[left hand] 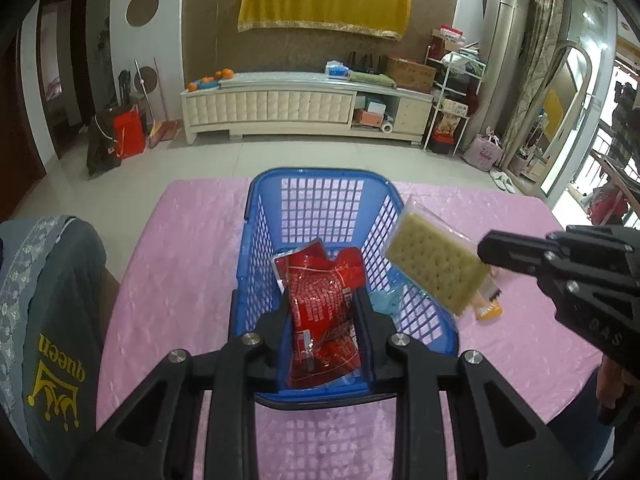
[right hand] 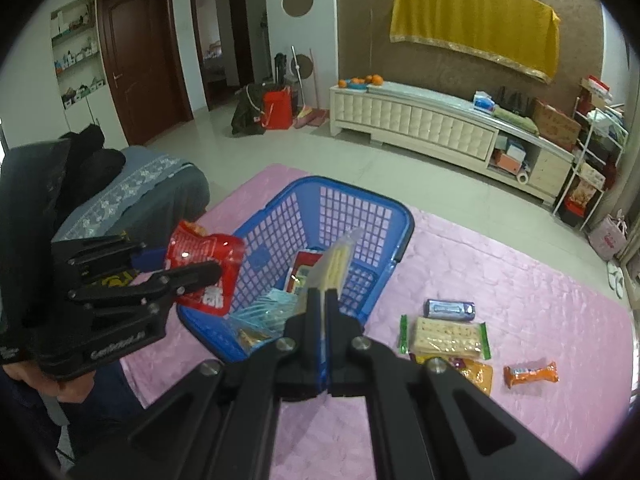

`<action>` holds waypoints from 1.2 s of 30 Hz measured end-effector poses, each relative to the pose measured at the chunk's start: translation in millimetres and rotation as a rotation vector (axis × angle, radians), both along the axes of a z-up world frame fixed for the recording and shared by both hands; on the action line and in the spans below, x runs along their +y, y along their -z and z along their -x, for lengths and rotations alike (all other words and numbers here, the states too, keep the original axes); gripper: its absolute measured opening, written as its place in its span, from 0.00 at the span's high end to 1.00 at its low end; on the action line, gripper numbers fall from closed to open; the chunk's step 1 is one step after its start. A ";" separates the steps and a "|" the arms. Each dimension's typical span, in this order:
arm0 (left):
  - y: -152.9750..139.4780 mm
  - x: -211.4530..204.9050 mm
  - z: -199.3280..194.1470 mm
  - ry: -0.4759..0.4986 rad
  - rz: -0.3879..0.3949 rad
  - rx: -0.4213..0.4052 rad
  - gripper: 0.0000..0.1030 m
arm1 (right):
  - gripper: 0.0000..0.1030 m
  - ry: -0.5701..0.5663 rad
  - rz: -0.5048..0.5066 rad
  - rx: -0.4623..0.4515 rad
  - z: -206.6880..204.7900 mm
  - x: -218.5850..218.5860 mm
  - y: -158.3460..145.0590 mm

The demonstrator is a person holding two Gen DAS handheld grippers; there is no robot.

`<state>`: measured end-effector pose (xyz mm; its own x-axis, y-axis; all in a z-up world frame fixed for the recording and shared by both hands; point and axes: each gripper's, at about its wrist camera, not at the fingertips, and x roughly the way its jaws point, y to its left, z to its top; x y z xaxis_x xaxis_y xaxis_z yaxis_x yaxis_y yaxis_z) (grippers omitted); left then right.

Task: Organize snacks
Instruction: 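Lower the cracker pack into the basket and open the right tool, then lower the red chip packet into the basket and open the left tool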

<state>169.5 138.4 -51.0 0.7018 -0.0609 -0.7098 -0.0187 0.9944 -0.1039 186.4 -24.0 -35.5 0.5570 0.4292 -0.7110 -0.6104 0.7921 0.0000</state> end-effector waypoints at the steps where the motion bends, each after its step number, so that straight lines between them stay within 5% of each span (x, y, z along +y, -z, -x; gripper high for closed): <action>1: 2.7 1.2 -2.0 0.000 0.001 0.006 0.76 | 0.97 0.002 0.006 0.003 -5.5 2.4 2.5; 19: 28.0 16.3 -50.3 -0.021 0.006 0.085 0.76 | 0.95 0.046 0.140 0.016 -73.7 30.0 45.7; 22: 29.9 15.1 -48.7 -0.023 0.000 0.093 0.76 | 0.78 0.041 0.160 0.022 -69.9 33.8 48.8; 24: 29.4 14.5 -46.6 -0.026 0.004 0.098 0.76 | 0.34 0.044 0.147 0.036 -68.3 28.1 48.4; 26: 26.5 13.1 -44.6 -0.026 0.006 0.096 0.76 | 0.22 0.056 0.116 0.031 -62.4 20.8 43.2; 36: 7.5 0.9 -26.2 -0.003 -0.005 0.060 0.76 | 0.16 0.088 0.077 0.069 -39.5 -4.9 25.6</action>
<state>195.6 139.3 -58.5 0.6585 -0.0552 -0.7505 -0.0281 0.9948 -0.0978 225.9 -28.9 -61.1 0.5383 0.3237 -0.7781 -0.5395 0.8416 -0.0231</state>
